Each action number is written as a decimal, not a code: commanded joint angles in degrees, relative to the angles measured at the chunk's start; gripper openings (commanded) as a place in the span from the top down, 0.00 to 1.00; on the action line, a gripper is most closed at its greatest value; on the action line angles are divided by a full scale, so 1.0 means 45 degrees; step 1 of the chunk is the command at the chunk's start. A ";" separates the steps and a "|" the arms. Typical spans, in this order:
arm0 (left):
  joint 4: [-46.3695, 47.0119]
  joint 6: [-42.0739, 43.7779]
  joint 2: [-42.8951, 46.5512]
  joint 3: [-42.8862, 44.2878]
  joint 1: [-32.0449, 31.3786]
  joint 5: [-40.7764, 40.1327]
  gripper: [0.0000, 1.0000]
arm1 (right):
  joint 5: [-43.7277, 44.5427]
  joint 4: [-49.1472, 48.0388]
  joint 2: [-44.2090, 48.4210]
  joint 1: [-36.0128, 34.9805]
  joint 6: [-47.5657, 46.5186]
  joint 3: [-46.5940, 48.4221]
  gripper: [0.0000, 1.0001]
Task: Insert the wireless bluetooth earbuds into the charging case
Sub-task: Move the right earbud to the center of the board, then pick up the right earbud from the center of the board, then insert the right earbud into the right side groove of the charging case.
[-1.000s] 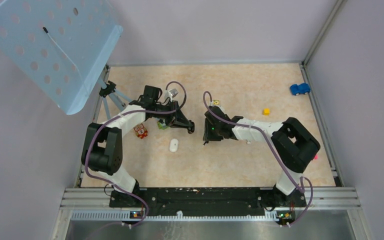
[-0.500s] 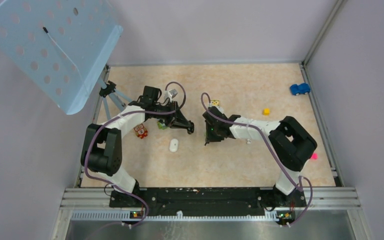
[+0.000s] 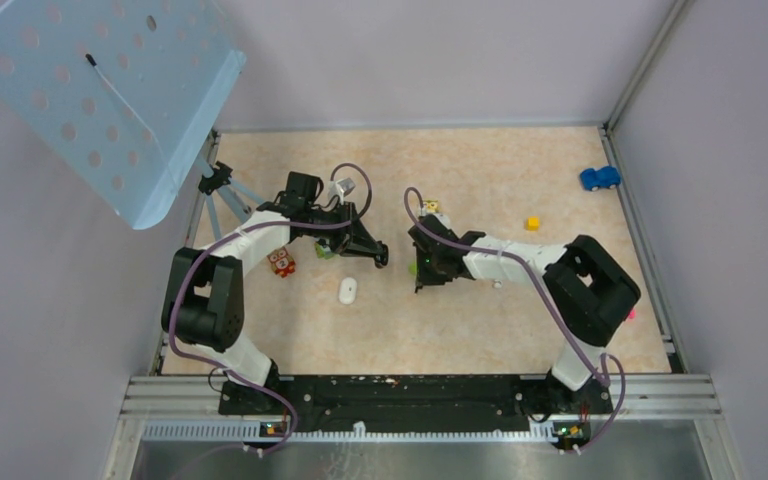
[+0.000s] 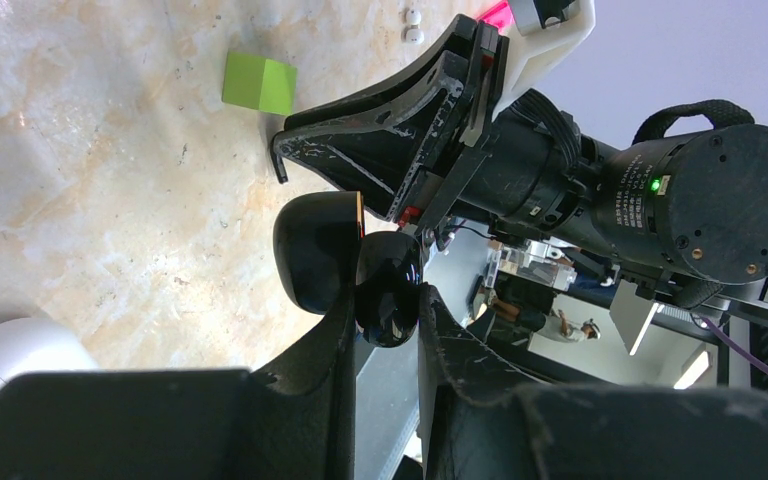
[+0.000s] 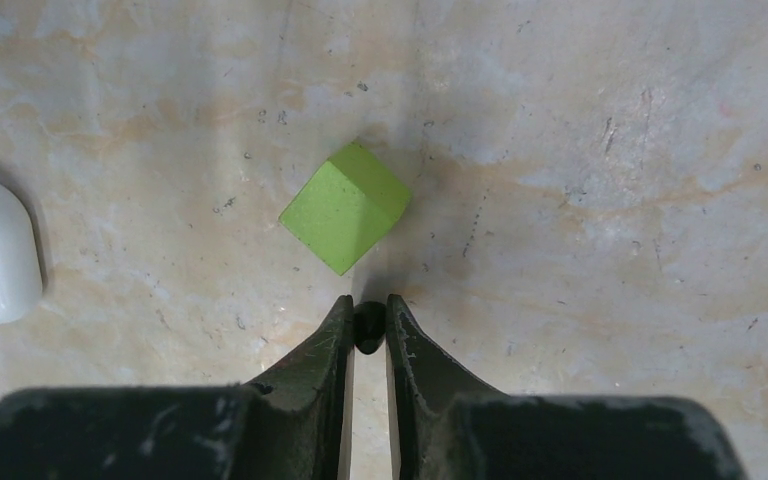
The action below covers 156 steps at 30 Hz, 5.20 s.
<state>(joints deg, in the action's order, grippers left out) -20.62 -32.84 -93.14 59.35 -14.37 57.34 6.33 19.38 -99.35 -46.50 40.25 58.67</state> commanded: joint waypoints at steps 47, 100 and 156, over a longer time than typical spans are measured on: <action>0.0657 -0.0294 -0.0082 0.0097 -0.0141 0.0565 1.00 | 0.1644 -0.0606 0.1497 0.3589 -0.1622 -0.1011 0.71; 0.7377 -0.5412 -0.0459 -0.0207 -0.1215 0.3910 1.00 | -0.2847 -0.7905 0.8752 0.1496 -0.5772 -0.3782 1.00; 1.7771 -1.4519 0.0008 -0.2175 -0.1253 0.4187 1.00 | -0.1534 -1.5781 0.7429 0.0154 -0.6089 -0.6565 1.00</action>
<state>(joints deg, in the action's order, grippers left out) 54.06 -96.38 -94.98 49.98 -19.94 75.64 -2.33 -47.24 -65.78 -45.01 13.56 30.02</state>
